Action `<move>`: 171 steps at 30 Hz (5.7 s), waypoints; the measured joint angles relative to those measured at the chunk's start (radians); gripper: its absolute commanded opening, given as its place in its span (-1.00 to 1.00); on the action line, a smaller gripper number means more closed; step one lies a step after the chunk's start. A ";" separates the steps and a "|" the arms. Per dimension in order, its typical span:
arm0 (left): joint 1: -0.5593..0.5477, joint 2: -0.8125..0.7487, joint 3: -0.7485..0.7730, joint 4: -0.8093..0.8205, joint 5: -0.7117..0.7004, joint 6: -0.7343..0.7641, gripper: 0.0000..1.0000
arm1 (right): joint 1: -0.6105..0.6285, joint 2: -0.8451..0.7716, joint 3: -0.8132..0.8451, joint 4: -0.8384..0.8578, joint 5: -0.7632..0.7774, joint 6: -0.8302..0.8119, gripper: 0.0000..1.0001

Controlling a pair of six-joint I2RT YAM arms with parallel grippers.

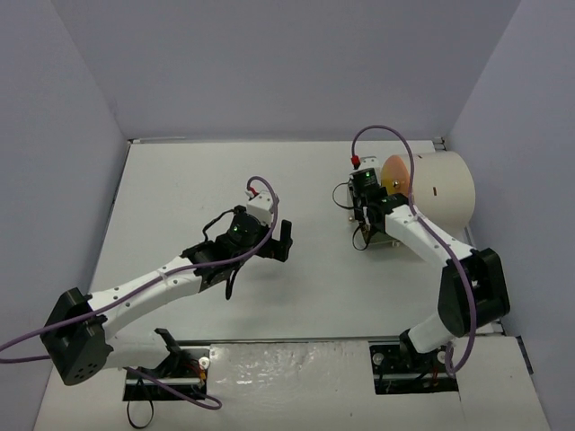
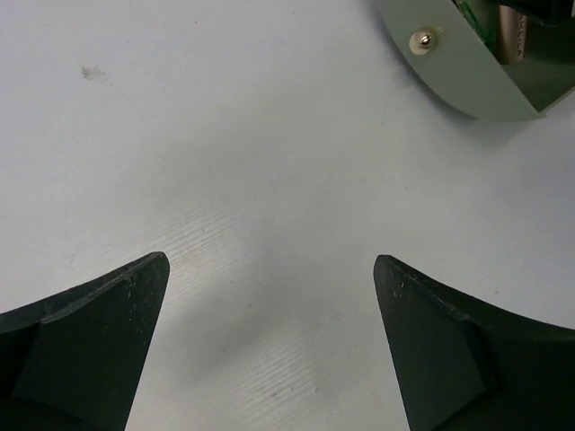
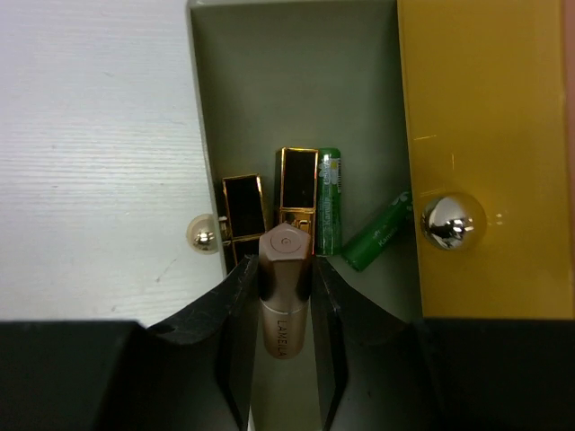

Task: Organize the makeup

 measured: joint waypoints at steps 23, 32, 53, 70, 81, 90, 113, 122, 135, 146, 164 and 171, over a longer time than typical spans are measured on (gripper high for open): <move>0.019 0.002 -0.019 -0.046 0.000 0.005 0.94 | -0.021 0.026 0.084 -0.019 -0.050 -0.008 0.41; 0.029 0.215 0.126 -0.043 0.035 0.065 0.94 | -0.112 -0.267 0.244 -0.028 -0.101 0.000 1.00; 0.049 0.853 0.709 0.023 0.285 0.236 0.94 | -0.890 -0.180 0.200 0.054 -0.665 0.313 1.00; 0.054 1.047 0.928 0.040 0.401 0.271 0.94 | -0.898 -0.109 0.123 0.242 -0.860 0.366 0.99; 0.054 1.146 1.075 0.051 0.433 0.263 0.94 | -0.895 -0.104 0.060 0.275 -0.910 0.394 0.96; 0.037 1.223 1.175 0.111 0.471 0.233 0.93 | -0.888 -0.090 0.060 0.276 -0.924 0.397 0.94; 0.043 1.250 1.050 0.408 0.518 0.105 0.94 | -0.867 -0.072 0.137 0.168 -0.908 0.353 1.00; 0.125 0.925 0.728 0.411 0.405 0.074 0.94 | -0.846 -0.160 0.284 0.034 -0.848 0.253 1.00; 0.226 0.112 0.479 -0.063 0.045 0.087 0.94 | -0.700 -0.691 0.193 -0.063 -0.643 0.078 1.00; 0.265 -0.503 0.376 -0.476 -0.269 0.136 0.94 | -0.495 -0.906 0.083 -0.101 -0.488 0.012 1.00; 0.265 -0.771 0.273 -0.764 -0.450 0.156 0.94 | -0.411 -1.009 0.039 -0.115 -0.410 -0.020 1.00; 0.265 -0.772 0.259 -0.783 -0.451 0.146 0.94 | -0.404 -1.014 0.030 -0.116 -0.398 -0.032 1.00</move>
